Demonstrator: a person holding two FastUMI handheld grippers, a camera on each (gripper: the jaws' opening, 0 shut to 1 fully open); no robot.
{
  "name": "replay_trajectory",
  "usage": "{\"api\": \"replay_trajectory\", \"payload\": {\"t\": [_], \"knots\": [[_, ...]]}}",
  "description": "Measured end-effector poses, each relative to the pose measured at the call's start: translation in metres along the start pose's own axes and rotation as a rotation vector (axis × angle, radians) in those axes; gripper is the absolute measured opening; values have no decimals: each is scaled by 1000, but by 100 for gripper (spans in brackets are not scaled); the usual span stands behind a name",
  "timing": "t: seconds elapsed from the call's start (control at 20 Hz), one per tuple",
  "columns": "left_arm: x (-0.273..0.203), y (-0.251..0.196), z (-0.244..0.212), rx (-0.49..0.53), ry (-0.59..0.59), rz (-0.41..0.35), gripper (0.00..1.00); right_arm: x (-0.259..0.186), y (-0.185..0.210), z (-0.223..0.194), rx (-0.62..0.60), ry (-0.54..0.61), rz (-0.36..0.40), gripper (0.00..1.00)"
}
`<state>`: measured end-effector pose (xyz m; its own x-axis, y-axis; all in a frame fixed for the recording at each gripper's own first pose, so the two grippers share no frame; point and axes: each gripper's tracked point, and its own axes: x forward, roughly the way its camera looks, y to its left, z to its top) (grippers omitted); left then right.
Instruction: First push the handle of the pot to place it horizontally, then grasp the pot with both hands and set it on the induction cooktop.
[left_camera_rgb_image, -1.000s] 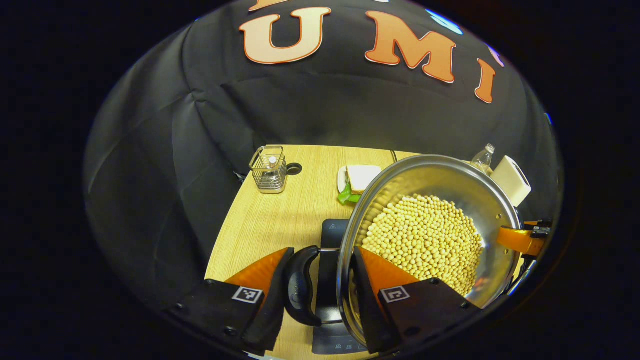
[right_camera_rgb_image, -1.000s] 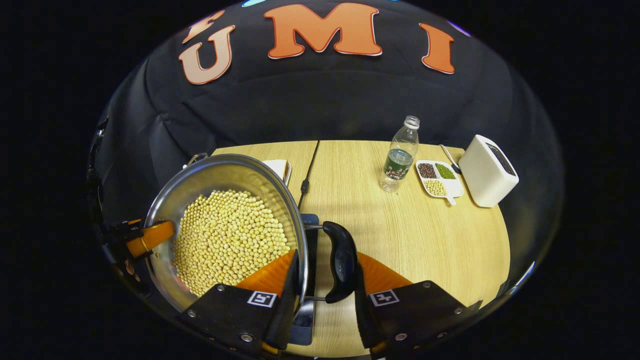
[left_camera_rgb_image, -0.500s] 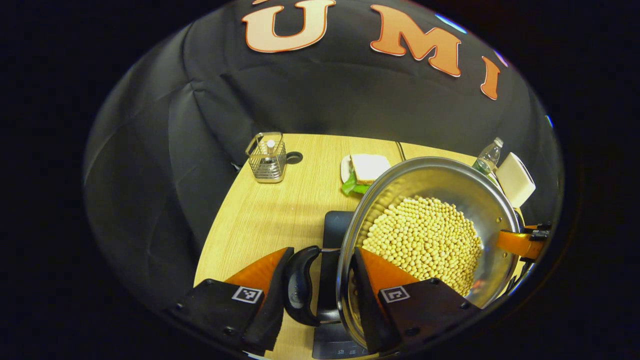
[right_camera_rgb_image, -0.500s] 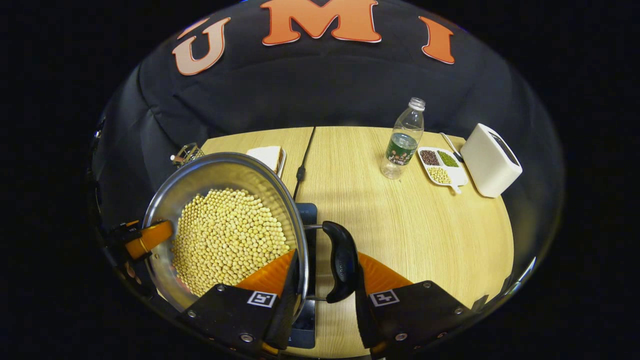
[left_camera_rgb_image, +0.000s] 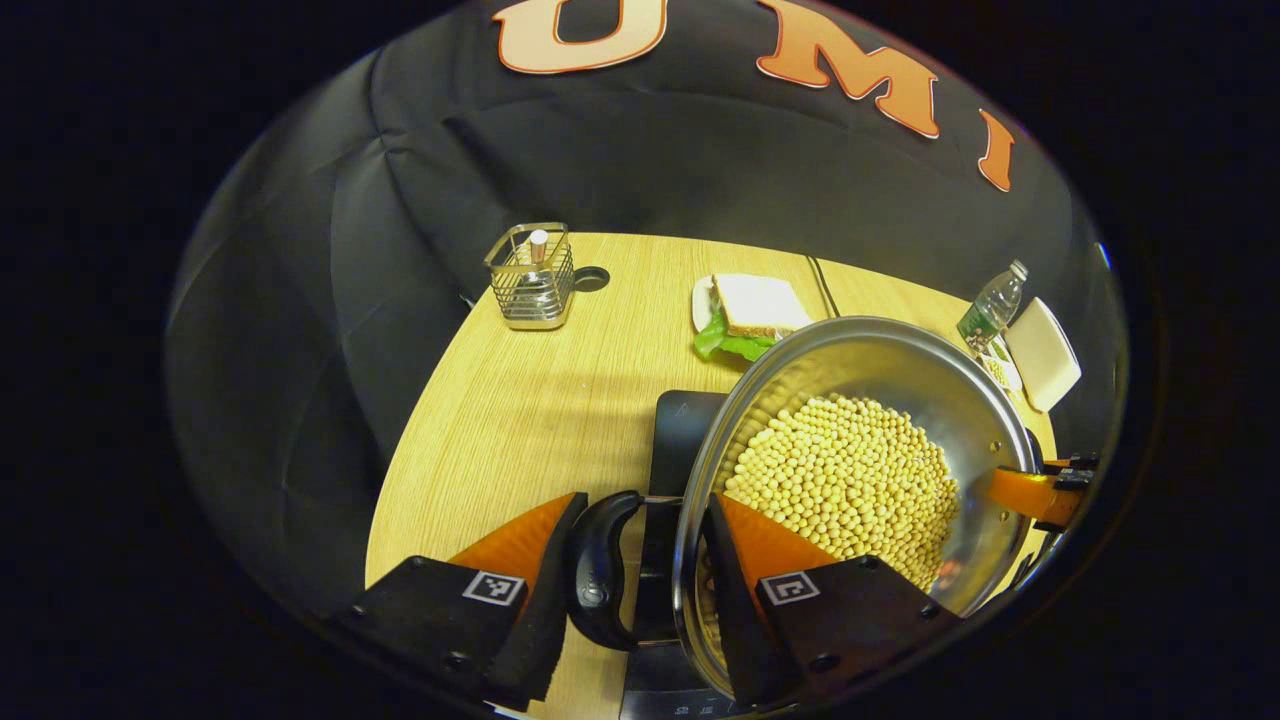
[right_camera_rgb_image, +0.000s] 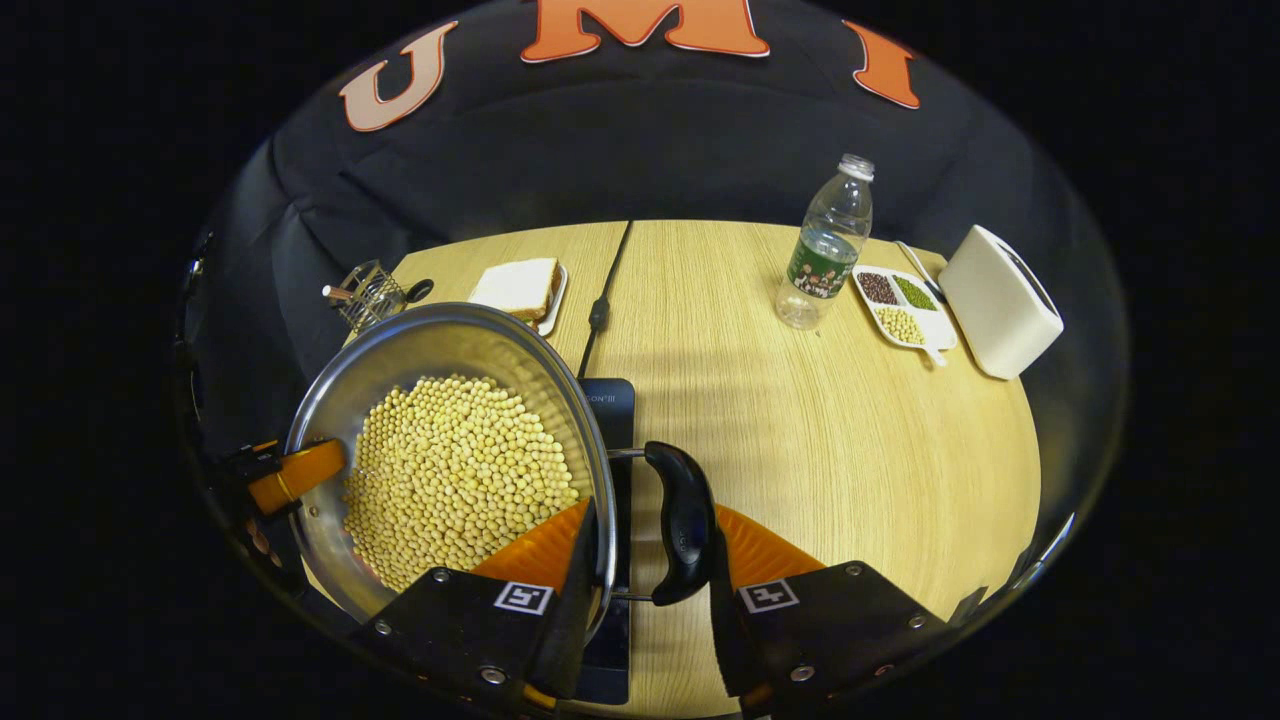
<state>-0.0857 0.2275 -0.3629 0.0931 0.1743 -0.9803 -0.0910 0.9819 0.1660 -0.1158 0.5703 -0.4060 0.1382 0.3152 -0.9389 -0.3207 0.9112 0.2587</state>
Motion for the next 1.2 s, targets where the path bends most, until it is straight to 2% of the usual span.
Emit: {"api": "replay_trajectory", "payload": {"t": [0.65,0.7,0.75,0.8,0.9,1.0,1.05,1.2], "knots": [[-8,1,0,-1,21,-2,70,12,-1,0,3,-7,16,54],[-10,2,0,-11,19,6,73,12,-2,1,-12,-13,14,58],[-10,1,0,-33,10,17,75,12,-3,3,-30,-25,13,56],[-13,-2,4,-50,-8,13,80,12,-4,8,-48,-53,8,64],[-19,-4,7,-70,-34,8,91,5,-6,23,-64,-127,23,68],[-28,-5,14,-72,-74,8,98,-13,-14,36,-57,-186,35,77],[-36,-2,21,-67,-105,14,95,-21,-20,42,-49,-214,31,79],[-70,2,53,-44,-246,29,98,-51,-47,63,-35,-305,19,84]]}}
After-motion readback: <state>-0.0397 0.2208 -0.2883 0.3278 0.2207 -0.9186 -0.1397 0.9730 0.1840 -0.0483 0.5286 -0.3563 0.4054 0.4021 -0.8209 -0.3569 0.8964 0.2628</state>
